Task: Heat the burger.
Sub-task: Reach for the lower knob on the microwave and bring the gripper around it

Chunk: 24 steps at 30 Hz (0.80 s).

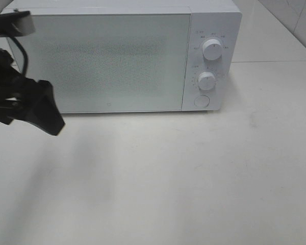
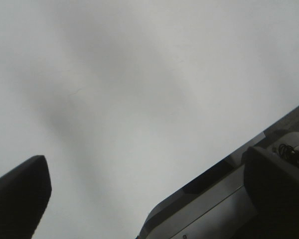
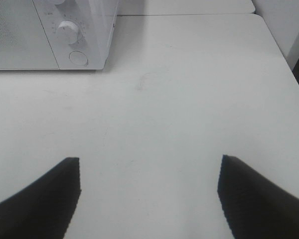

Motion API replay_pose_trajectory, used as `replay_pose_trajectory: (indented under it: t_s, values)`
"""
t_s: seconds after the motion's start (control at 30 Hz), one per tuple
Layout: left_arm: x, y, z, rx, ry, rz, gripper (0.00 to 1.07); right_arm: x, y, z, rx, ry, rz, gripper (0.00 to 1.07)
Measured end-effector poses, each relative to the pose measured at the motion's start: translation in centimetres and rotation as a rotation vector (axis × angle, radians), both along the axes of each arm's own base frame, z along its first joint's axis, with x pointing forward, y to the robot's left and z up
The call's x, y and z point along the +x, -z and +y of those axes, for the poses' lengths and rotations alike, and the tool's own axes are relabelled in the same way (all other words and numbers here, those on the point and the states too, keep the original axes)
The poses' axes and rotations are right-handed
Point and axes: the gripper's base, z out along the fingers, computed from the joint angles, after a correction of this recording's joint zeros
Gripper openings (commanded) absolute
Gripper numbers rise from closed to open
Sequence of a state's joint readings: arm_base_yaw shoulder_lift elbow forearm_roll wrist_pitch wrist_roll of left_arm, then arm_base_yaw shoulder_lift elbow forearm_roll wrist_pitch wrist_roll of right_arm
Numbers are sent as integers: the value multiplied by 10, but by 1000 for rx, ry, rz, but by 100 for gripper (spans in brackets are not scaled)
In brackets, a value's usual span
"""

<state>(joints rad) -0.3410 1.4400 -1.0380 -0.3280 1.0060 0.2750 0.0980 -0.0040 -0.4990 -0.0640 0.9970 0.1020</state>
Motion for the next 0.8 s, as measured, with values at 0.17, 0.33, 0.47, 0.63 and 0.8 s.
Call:
replay_pose_trajectory:
  t_s: [0.17, 0.33, 0.47, 0.63, 0.8]
  values:
    - [-5, -17, 38, 26, -110, -12, 98, 0, 0, 0, 0, 0, 0, 76]
    - [-15, -32, 73, 95, -216, -30, 98, 0, 0, 0, 0, 0, 0, 76]
    - [-26, -41, 91, 129, -270, -31, 98, 0, 0, 0, 0, 0, 0, 76]
    - [-51, -52, 111, 132, -367, -91, 98, 0, 0, 0, 0, 0, 0, 76]
    - [-79, -41, 110, 129, -379, -114, 98, 0, 0, 0, 0, 0, 0, 76]
